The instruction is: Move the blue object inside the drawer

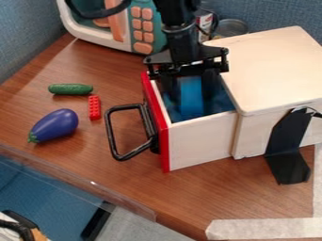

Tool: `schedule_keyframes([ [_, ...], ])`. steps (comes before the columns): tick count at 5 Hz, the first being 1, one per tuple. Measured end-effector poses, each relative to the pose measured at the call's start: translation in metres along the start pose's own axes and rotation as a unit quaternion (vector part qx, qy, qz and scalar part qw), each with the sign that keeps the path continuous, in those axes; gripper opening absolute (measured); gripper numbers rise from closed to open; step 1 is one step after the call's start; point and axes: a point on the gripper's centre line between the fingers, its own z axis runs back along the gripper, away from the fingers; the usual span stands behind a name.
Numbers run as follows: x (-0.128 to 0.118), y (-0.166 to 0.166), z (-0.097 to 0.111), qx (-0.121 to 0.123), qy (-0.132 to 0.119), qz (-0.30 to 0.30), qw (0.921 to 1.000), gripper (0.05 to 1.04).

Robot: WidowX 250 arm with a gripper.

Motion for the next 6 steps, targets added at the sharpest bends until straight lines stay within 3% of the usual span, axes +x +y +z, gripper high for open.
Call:
schedule_keyframes([
  [1,-0.001,0.008,0.006,-0.002,-0.003,0.004,1.0,1.012],
  [2,0.0,0.019,0.035,-0.016,-0.022,0.012,0.9996,1.008],
  [4,-0.003,0.059,0.072,-0.045,-0.018,0.021,0.9986,1.001],
  [5,-0.007,0.089,0.083,-0.009,-0.015,0.021,0.9996,1.001],
  [6,-0.009,0.117,0.097,0.03,-0.029,0.014,0.999,1.001],
])
